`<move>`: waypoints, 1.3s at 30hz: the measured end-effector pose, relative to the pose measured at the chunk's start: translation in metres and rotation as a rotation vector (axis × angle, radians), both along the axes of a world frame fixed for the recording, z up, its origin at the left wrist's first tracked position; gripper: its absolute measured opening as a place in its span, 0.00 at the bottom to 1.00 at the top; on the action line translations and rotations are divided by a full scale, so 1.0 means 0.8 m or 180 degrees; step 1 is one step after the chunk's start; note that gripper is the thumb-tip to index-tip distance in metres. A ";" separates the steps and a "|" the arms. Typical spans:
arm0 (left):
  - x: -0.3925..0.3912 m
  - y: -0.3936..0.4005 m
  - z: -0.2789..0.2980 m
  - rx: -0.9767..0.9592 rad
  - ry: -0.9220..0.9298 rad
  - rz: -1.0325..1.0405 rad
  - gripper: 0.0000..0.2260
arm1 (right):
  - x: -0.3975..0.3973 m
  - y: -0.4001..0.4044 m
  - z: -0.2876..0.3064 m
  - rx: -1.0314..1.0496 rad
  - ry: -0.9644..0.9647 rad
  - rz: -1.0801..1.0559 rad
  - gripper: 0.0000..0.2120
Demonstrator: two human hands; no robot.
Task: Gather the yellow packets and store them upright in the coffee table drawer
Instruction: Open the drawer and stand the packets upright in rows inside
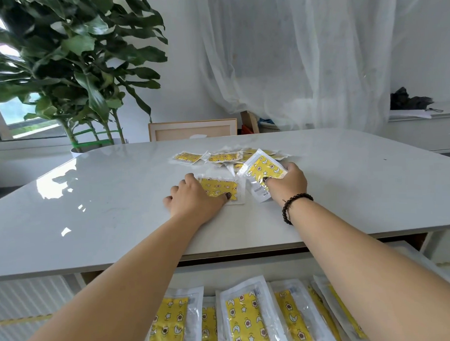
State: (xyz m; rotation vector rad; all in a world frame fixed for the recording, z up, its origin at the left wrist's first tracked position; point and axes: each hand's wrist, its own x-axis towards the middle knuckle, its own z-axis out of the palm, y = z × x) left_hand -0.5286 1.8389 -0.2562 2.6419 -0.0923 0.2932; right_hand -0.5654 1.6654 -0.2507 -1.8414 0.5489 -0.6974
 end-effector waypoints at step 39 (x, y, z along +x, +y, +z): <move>0.002 0.011 0.003 -0.2446 -0.0043 -0.0751 0.06 | -0.009 0.004 -0.005 0.0676 -0.0676 0.1441 0.04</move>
